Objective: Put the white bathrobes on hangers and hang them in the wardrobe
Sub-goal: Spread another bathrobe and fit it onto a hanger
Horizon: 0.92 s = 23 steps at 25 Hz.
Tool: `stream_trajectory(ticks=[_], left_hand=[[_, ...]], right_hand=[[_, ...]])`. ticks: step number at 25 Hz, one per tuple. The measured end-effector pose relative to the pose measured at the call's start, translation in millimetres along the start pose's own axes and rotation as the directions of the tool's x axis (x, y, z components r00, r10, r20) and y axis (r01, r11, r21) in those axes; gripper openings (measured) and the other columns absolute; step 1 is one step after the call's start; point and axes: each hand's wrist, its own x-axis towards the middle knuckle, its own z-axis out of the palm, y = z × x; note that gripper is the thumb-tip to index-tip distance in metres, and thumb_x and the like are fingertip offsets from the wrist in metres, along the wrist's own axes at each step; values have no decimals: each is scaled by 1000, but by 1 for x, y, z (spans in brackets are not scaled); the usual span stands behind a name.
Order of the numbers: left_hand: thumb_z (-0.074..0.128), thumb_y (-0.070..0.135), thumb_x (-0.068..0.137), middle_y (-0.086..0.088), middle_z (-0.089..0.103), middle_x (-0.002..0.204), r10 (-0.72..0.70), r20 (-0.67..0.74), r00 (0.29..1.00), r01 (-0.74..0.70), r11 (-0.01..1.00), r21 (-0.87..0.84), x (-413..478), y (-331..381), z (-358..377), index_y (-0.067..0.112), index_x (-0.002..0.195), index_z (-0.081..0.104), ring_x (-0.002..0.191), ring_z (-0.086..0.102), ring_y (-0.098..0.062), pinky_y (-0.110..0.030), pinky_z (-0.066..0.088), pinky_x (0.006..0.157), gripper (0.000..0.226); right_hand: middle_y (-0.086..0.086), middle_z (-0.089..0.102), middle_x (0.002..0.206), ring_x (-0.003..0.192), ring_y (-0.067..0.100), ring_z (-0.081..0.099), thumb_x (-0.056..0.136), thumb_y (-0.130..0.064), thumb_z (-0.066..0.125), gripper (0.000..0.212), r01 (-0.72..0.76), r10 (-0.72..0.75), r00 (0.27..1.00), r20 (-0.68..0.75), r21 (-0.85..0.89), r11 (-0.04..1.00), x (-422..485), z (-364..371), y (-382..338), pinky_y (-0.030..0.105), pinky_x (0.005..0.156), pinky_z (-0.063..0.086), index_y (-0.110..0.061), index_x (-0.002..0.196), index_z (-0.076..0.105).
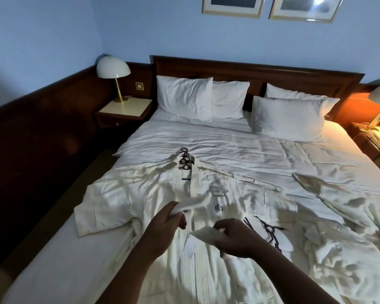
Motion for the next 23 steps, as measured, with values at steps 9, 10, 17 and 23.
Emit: stream_trajectory(ticks=[9, 10, 17, 23], left_hand=[[43, 40, 107, -10, 70, 87, -39, 38, 998, 41, 997, -57, 31, 14, 19, 20, 101, 61, 83, 67, -19, -36, 53, 84, 27], [47, 39, 105, -7, 68, 89, -35, 7, 999, 35, 999, 0, 32, 13, 19, 19, 98, 61, 81, 65, -11, -30, 51, 81, 25], [77, 29, 87, 7, 46, 64, 124, -200, 972, -60, 952, 300, 45, 3, 18, 15, 62, 46, 59, 42, -7, -17, 34, 58, 42], [74, 37, 84, -2, 57, 63, 205, -8, 979, -190, 920, 344, 41, 9, 41, 12, 70, 61, 63, 56, -16, -33, 47, 63, 31]], right_hand=[[27, 66, 105, 81, 39, 62, 87, 16, 43, 51, 45, -47, 999, -26, 884, 466, 38, -1, 17, 42, 61, 54, -19, 120, 60], [28, 62, 96, 76, 37, 60, 85, 11, 48, 39, 44, 4, 999, -50, 913, 406, 41, -6, 21, 39, 59, 52, -13, 110, 66], [6, 47, 133, 95, 41, 70, 94, 13, 31, 60, -116, 308, 947, -95, 792, 599, 50, 0, 45, 46, 58, 59, -25, 132, 58], [17, 69, 89, 68, 30, 61, 76, -5, 67, 33, 76, -68, 997, -36, 573, 816, 50, 35, 16, 48, 59, 47, -14, 107, 69]])
